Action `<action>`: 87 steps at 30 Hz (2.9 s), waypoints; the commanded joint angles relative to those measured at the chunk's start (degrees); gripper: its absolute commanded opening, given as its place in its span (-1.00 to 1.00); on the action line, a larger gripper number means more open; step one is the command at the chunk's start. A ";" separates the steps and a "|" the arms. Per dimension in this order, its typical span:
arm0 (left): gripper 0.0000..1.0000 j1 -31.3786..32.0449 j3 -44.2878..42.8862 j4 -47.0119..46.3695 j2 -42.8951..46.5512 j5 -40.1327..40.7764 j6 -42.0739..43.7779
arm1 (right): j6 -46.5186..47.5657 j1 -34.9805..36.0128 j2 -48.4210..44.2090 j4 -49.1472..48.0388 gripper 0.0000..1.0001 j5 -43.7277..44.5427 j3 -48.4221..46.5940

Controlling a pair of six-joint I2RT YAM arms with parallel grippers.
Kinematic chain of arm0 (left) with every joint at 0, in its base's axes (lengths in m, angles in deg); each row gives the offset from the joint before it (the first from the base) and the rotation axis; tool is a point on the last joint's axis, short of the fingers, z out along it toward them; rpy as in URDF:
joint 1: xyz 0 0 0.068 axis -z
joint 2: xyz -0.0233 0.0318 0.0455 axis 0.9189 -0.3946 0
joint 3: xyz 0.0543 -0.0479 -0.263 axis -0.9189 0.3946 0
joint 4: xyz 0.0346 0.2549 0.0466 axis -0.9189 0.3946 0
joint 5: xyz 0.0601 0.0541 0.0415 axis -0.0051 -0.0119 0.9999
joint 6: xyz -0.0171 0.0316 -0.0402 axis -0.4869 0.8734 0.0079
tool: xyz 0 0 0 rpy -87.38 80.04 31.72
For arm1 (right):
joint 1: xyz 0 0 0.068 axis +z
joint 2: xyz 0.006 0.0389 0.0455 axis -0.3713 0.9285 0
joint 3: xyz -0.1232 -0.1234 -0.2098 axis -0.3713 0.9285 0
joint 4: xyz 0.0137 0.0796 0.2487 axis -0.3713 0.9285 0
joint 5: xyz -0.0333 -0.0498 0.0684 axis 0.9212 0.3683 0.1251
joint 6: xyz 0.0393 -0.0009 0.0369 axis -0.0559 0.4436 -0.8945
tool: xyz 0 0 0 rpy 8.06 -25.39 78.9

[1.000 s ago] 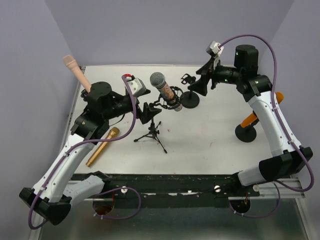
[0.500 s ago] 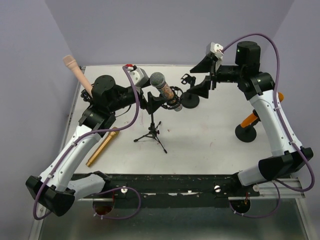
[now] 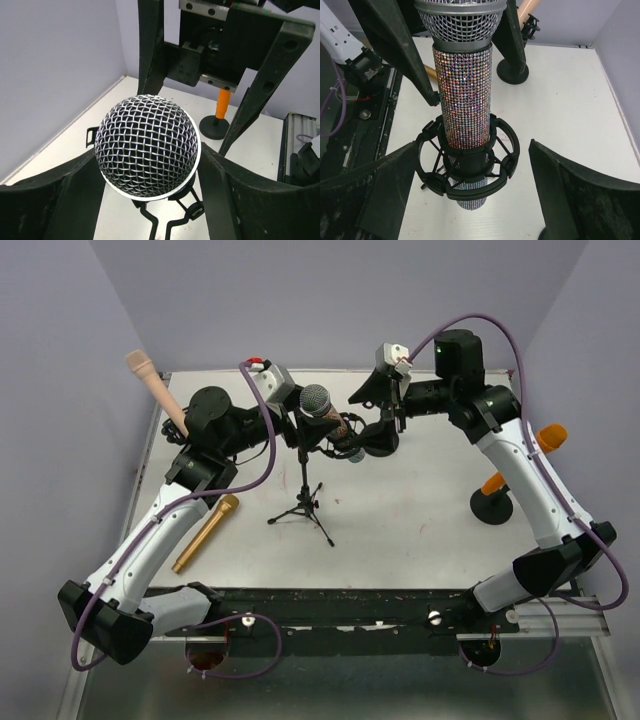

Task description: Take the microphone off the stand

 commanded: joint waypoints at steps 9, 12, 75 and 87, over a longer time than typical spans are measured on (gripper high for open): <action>-0.03 0.08 -2.36 -2.76 -1.28 -5.62 -0.53 | 1.09 3.57 1.37 -0.57 0.78 5.10 4.81; -0.19 0.17 -2.88 -2.67 -1.19 -6.24 -0.36 | 0.57 3.84 1.37 -1.01 0.72 5.19 5.17; -1.00 -14.77 19.34 44.11 7.95 55.10 43.59 | -4.88 4.02 -2.14 -0.93 1.00 9.32 -3.71; -1.00 -19.43 18.74 36.09 -7.42 53.88 33.93 | -2.60 4.10 -3.46 1.44 0.99 11.78 -2.66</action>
